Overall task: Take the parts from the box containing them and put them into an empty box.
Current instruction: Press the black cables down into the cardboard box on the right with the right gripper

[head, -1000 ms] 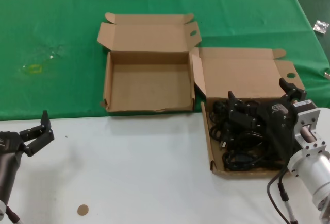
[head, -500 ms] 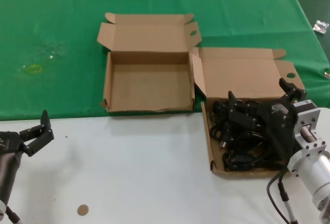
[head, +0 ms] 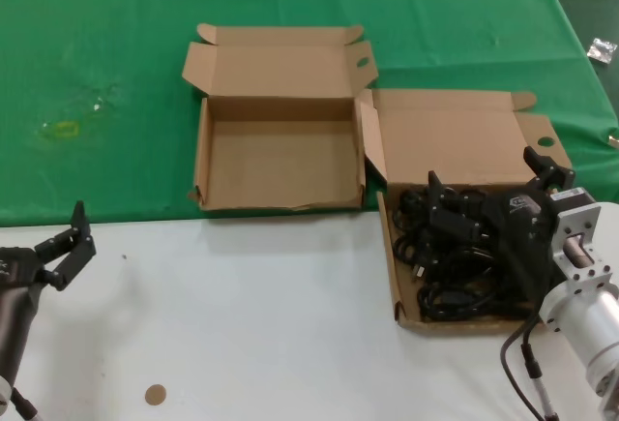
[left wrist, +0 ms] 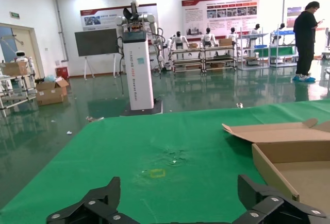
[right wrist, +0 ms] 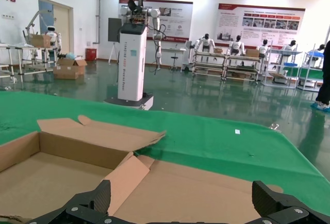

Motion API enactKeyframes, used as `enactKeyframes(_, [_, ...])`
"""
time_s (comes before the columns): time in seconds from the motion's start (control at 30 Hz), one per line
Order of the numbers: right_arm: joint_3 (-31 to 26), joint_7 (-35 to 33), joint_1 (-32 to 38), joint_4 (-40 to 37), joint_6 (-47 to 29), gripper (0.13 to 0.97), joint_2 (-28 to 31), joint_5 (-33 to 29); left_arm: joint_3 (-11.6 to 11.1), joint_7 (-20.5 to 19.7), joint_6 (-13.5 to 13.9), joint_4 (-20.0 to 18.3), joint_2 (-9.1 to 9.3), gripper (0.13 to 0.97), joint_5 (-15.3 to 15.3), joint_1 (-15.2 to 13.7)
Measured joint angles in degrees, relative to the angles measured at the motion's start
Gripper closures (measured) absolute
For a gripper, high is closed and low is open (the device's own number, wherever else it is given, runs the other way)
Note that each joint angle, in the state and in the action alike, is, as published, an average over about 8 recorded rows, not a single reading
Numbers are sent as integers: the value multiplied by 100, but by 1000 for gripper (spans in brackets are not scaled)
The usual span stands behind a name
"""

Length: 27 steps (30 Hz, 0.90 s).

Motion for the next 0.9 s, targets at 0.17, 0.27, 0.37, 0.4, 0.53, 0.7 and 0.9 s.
enactKeyframes(0.17, [18,-12,2,-3,-6,129,-13,-7,0,0,0,0,0,336,0,0])
enactKeyframes(0.27, [56,-37,7,-13,-19,129,-42,-19,0,0,0,0,0,399,0,0])
enactKeyframes(0.37, [107,-72,14,-28,-40,129,-83,-32,0,0,0,0,0,420,0,0])
enactKeyframes(0.4, [121,-81,17,-34,-47,129,-96,-35,0,0,0,0,0,420,0,0])
enactKeyframes(0.53, [147,-108,26,-55,-67,129,-136,-39,0,0,0,0,0,504,1,0])
enactKeyframes(0.7, [-4,-45,24,-33,31,129,0,43,0,0,0,0,0,644,1,0])
enactKeyframes(0.9, [-470,81,2,115,355,129,661,453,0,0,0,0,0,751,1,0])
